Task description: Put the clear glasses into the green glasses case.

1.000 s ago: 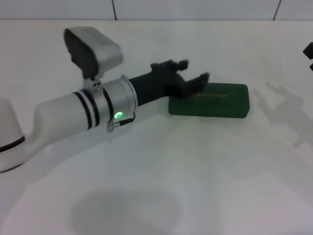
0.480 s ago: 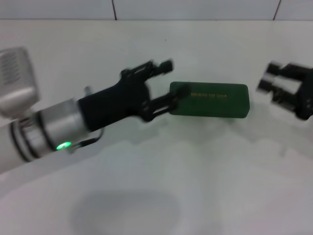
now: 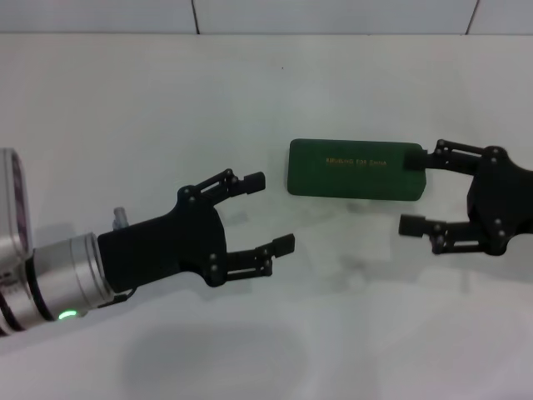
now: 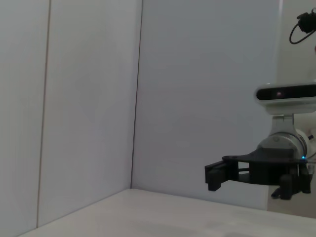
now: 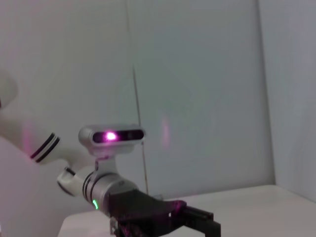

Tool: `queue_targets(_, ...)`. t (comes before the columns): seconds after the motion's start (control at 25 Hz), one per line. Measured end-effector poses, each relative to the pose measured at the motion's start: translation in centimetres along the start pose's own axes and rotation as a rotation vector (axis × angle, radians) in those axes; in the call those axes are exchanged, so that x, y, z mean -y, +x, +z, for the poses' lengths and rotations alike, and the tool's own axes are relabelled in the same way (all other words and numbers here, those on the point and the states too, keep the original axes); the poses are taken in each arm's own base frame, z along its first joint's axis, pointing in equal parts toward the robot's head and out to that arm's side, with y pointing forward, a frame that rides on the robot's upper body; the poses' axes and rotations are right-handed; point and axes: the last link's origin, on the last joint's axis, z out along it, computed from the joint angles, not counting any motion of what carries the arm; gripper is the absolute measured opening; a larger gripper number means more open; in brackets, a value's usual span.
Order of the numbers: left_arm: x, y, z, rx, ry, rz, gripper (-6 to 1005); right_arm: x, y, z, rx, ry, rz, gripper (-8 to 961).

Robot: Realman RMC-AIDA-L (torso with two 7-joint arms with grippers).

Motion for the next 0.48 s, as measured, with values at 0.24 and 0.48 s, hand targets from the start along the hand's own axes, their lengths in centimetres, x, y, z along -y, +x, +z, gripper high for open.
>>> queue_targets(0.24, -0.28, -0.22, -0.27, -0.001, 0.003, 0.000, 890, -0.17, 0.38, 0.12, -0.019, -0.007, -0.042, 844)
queue_targets(0.48, -0.16, -0.20, -0.60, -0.013, 0.030, 0.009, 893, -0.33, 0.76, 0.33, -0.024, -0.001, -0.066, 883)
